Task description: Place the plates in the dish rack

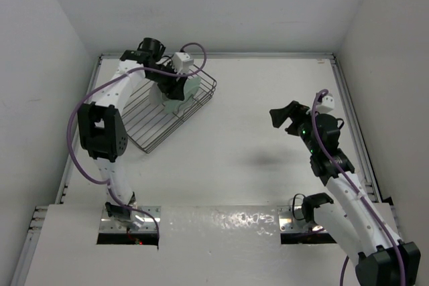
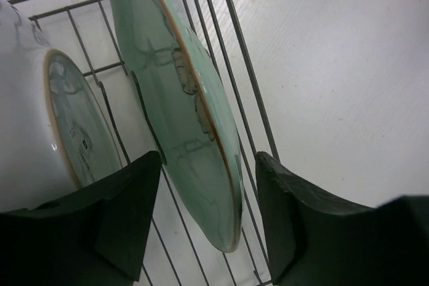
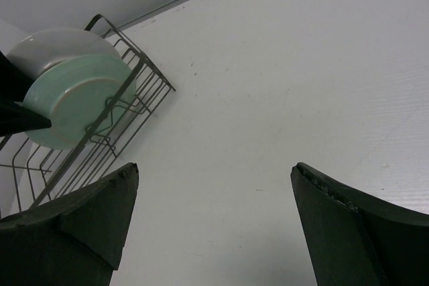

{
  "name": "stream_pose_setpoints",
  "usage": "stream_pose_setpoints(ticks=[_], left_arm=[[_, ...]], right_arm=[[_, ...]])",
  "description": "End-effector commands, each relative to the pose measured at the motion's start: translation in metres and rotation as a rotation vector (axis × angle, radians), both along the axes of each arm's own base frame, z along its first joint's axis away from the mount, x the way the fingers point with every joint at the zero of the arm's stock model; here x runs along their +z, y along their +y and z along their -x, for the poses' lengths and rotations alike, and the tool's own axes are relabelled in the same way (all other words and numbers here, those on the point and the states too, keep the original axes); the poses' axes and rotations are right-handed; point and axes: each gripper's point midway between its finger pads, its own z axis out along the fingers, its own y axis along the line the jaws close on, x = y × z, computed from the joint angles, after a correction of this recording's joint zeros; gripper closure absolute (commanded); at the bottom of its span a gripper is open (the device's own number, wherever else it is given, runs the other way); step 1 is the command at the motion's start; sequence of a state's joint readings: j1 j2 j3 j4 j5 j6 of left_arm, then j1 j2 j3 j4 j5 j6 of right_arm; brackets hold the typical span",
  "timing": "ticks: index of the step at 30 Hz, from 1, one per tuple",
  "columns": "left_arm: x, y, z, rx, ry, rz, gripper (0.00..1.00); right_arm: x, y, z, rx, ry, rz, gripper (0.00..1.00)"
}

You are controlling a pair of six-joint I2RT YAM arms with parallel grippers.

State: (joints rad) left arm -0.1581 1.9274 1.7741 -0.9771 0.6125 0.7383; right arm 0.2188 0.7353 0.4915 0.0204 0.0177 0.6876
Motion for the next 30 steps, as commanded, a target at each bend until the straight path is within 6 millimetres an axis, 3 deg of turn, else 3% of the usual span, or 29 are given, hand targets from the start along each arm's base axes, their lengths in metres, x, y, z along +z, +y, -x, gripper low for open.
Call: stream_pose_setpoints(ticks=[1,7,12,14,20,22,24,25,26,27,28,29,30], left_arm=[[0.037,-0.004,-0.018,-0.018,-0.131,0.037,0.43],[0.066,-0.008,-0.020,-0.027,-0.192,0.065,0.40],[0.095,-0.027,-0.015,-0.063,-0.240,0.100,0.46],[0.107,-0.034,-0.014,-0.067,-0.264,0.113,0.43],[0.175,-0.049,-0.016,-0.038,-0.391,0.220,0.40],[0.207,-0.050,-0.015,0.011,-0.445,0.263,0.40],[0.229,-0.034,-0.024,0.159,-0.494,0.242,0.39],[0.247,-0.008,-0.033,0.301,-0.581,0.177,0.36],[0.241,0.007,-0.036,0.383,-0.582,0.138,0.35],[0.255,0.027,-0.030,0.458,-0.636,0.108,0.34],[0.254,0.062,-0.034,0.617,-0.672,0.006,0.29],[0.238,0.079,-0.031,0.685,-0.648,-0.052,0.27],[0.241,0.109,-0.019,0.773,-0.655,-0.095,0.25]], right_arm=[[0.019,0.003,-0.005,0.010,-0.047,0.009,0.06],[0.017,0.005,-0.006,0.024,-0.038,0.016,0.05],[0.014,0.007,-0.005,0.034,-0.026,0.025,0.05],[0.013,0.007,-0.006,0.036,-0.024,0.028,0.05],[0.011,0.011,-0.007,0.068,-0.008,0.051,0.02],[0.007,0.013,-0.007,0.081,0.002,0.060,0.01],[0.003,0.012,-0.010,0.088,0.017,0.088,0.01],[-0.008,0.011,-0.006,0.093,0.068,0.113,0.01],[-0.004,0.009,-0.008,0.104,0.066,0.148,0.01],[-0.010,0.008,-0.007,0.108,0.090,0.172,0.01],[-0.017,0.005,-0.002,0.107,0.126,0.193,0.01],[-0.021,0.002,0.000,0.108,0.137,0.217,0.01],[-0.022,-0.001,0.003,0.102,0.137,0.227,0.01]])
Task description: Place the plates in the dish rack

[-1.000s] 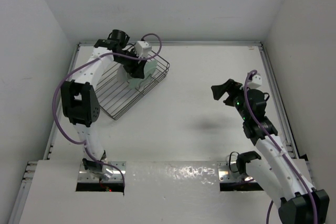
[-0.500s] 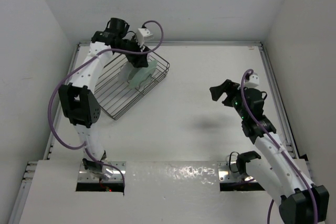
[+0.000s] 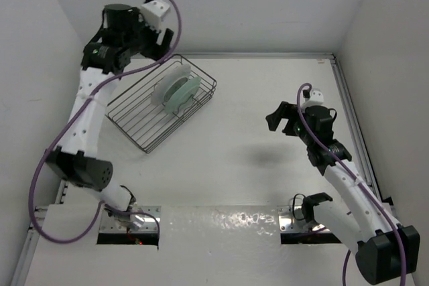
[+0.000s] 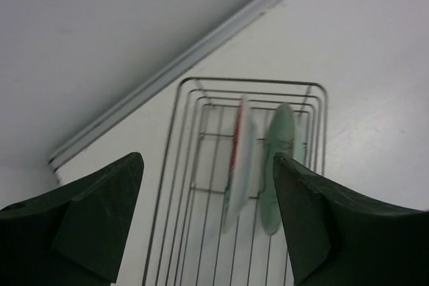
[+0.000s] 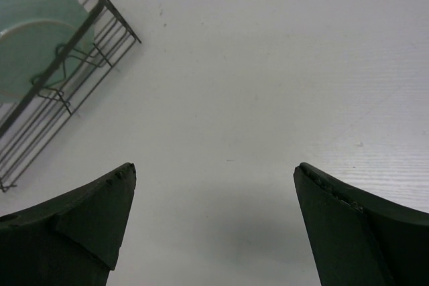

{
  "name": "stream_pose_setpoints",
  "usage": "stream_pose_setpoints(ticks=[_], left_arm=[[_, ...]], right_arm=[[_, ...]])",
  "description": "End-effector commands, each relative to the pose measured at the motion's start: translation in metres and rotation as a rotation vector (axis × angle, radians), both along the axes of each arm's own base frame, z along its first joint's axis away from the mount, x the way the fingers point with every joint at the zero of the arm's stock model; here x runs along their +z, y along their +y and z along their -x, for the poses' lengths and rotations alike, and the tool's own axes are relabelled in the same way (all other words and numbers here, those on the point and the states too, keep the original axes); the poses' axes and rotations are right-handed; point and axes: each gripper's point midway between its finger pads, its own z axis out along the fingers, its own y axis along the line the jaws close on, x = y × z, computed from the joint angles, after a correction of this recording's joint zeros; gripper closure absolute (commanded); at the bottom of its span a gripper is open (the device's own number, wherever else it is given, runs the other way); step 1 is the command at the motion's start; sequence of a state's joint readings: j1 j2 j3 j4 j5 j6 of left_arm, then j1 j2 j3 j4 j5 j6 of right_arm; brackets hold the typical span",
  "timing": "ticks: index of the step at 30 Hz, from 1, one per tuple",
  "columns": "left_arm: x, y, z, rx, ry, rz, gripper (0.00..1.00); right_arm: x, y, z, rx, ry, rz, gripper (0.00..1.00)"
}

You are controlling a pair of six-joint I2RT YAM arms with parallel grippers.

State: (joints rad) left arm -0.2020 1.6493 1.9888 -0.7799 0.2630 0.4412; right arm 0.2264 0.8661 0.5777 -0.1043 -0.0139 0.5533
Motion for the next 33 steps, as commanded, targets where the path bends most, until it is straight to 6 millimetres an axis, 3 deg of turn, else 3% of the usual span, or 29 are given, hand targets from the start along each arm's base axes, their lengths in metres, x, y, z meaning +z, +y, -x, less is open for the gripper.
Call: stream_pose_setpoints(ticks=[1,2,3,4,5,6,7,8,9,10,11,12,13,14,16,17,18,21,23,27,30,33], left_arm=[[0.021,0.103,0.017,0.450,-0.071,-0.050,0.23],[-0.014,0.119,0.024,0.492,0.012,-0.042,0.23],[-0.014,0.153,0.041,0.574,0.010,-0.023,0.22],[-0.054,0.166,0.053,0.593,0.099,-0.025,0.21],[-0.054,0.190,0.069,0.655,0.081,-0.013,0.19],[-0.067,0.199,0.077,0.684,0.101,-0.012,0.19],[-0.100,0.207,0.091,0.719,0.165,-0.021,0.19],[-0.107,0.220,0.100,0.762,0.169,-0.021,0.19],[-0.103,0.222,0.109,0.780,0.125,-0.022,0.18],[-0.130,0.227,0.122,0.815,0.168,-0.048,0.17],[-0.122,0.231,0.131,0.839,0.111,-0.048,0.14],[-0.129,0.235,0.138,0.869,0.108,-0.063,0.09],[-0.151,0.234,0.148,0.877,0.143,-0.071,0.09],[-0.149,0.234,0.154,0.890,0.114,-0.067,0.09],[-0.171,0.236,0.166,0.918,0.145,-0.084,0.08],[-0.171,0.238,0.170,0.934,0.124,-0.088,0.08],[-0.187,0.243,0.178,0.968,0.150,-0.113,0.04],[-0.204,0.248,0.187,0.995,0.153,-0.148,0.03],[-0.205,0.251,0.190,1.007,0.134,-0.165,0.02],[-0.232,0.261,0.209,1.066,0.148,-0.232,0.00],[-0.238,0.266,0.219,1.101,0.124,-0.250,0.00],[-0.234,0.269,0.223,1.143,0.046,-0.230,0.00]], right_arm=[[-0.004,-0.005,0.009,0.029,0.015,0.083,0.01],[-0.005,-0.006,0.011,0.033,0.014,0.093,0.01],[-0.007,-0.008,0.014,0.034,0.017,0.099,0.01],[-0.010,-0.008,0.016,0.037,0.025,0.106,0.01],[-0.013,-0.009,0.018,0.040,0.037,0.113,0.01],[-0.014,-0.009,0.019,0.042,0.043,0.117,0.01],[-0.014,-0.009,0.019,0.048,0.048,0.119,0.01],[-0.015,-0.008,0.020,0.053,0.052,0.121,0.01],[-0.017,-0.008,0.022,0.060,0.064,0.122,0.01],[-0.020,-0.007,0.024,0.066,0.069,0.120,0.01],[-0.022,-0.008,0.026,0.065,0.075,0.122,0.01],[-0.029,-0.009,0.029,0.066,0.089,0.125,0.01],[-0.030,-0.009,0.031,0.064,0.087,0.125,0.01],[-0.032,-0.010,0.033,0.065,0.091,0.127,0.01],[-0.036,-0.013,0.039,0.062,0.101,0.136,0.01],[-0.037,-0.014,0.042,0.063,0.103,0.142,0.01],[-0.039,-0.015,0.045,0.061,0.116,0.149,0.01],[-0.035,-0.019,0.052,0.061,0.108,0.160,0.01],[-0.028,-0.020,0.058,0.063,0.093,0.163,0.01],[-0.017,-0.023,0.065,0.071,0.060,0.180,0.01],[-0.013,-0.031,0.064,0.043,0.039,0.212,0.01],[-0.016,-0.026,0.060,0.063,0.018,0.202,0.01]])
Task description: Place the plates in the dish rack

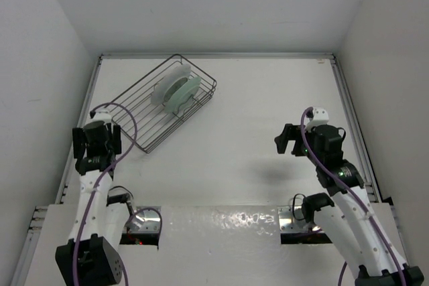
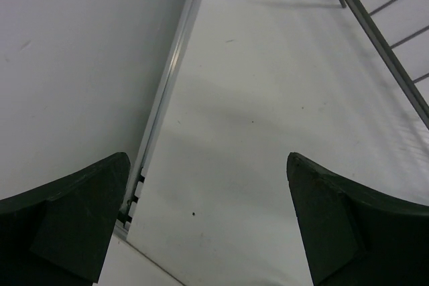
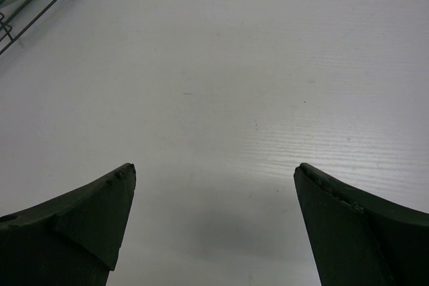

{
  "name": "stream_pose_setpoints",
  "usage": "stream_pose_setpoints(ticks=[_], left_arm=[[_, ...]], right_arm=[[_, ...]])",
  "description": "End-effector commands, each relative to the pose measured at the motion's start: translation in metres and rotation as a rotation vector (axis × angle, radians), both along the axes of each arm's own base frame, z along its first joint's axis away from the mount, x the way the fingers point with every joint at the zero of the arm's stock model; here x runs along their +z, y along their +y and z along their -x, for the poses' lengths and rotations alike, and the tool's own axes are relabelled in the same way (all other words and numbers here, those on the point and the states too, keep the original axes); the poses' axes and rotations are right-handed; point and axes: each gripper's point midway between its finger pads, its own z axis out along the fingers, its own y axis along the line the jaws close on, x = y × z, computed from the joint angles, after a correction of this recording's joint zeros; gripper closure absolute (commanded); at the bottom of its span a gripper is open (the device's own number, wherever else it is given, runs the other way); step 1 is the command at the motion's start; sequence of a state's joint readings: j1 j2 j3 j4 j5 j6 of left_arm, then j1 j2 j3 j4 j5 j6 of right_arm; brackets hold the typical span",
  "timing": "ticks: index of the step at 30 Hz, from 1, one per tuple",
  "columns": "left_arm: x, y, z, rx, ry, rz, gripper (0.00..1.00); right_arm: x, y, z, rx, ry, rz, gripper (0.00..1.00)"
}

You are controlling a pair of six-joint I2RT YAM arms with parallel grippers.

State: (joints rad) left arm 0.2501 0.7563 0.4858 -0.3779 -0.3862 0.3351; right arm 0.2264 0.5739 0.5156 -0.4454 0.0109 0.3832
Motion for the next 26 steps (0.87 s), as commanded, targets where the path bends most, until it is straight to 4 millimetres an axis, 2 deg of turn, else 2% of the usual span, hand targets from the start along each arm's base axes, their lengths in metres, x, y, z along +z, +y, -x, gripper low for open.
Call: stream_pose_setpoints(ticks=[1,3,4,9,10,12,13,18,19,22,26], left_arm=[[0.034,0.012,-0.008,0.059,-0.197,-0.079,0.00],[0.030,0.011,-0.007,0.064,-0.225,-0.074,0.00],[0.037,0.013,-0.007,0.079,-0.269,-0.082,0.00],[0.037,0.021,0.002,0.155,-0.301,-0.106,0.00],[0.038,0.022,0.002,0.162,-0.309,-0.107,0.00],[0.041,0.024,0.003,0.183,-0.324,-0.109,0.00],[0.043,0.024,0.002,0.187,-0.333,-0.109,0.00],[0.040,0.018,-0.006,0.139,-0.326,-0.080,0.00],[0.039,0.017,-0.007,0.130,-0.324,-0.077,0.00],[0.038,0.016,-0.007,0.131,-0.328,-0.078,0.00],[0.036,0.019,-0.006,0.152,-0.318,-0.084,0.00]], right_arm=[[0.009,0.003,-0.008,0.024,-0.055,0.010,0.01],[0.005,0.010,-0.013,0.053,-0.057,-0.001,0.01],[0.003,0.013,-0.013,0.070,-0.049,-0.008,0.01],[-0.014,0.022,-0.009,0.081,0.052,-0.057,0.01],[-0.011,0.030,-0.011,0.117,0.031,-0.086,0.01],[-0.016,0.034,-0.013,0.128,0.016,-0.100,0.01],[-0.010,0.034,-0.017,0.120,-0.022,-0.112,0.01],[-0.023,0.021,-0.028,0.003,-0.107,-0.149,0.01],[-0.017,0.022,-0.033,0.007,-0.160,-0.160,0.01],[-0.029,0.014,-0.031,-0.013,-0.154,-0.111,0.01],[-0.030,0.004,-0.029,-0.016,-0.144,-0.025,0.01]])
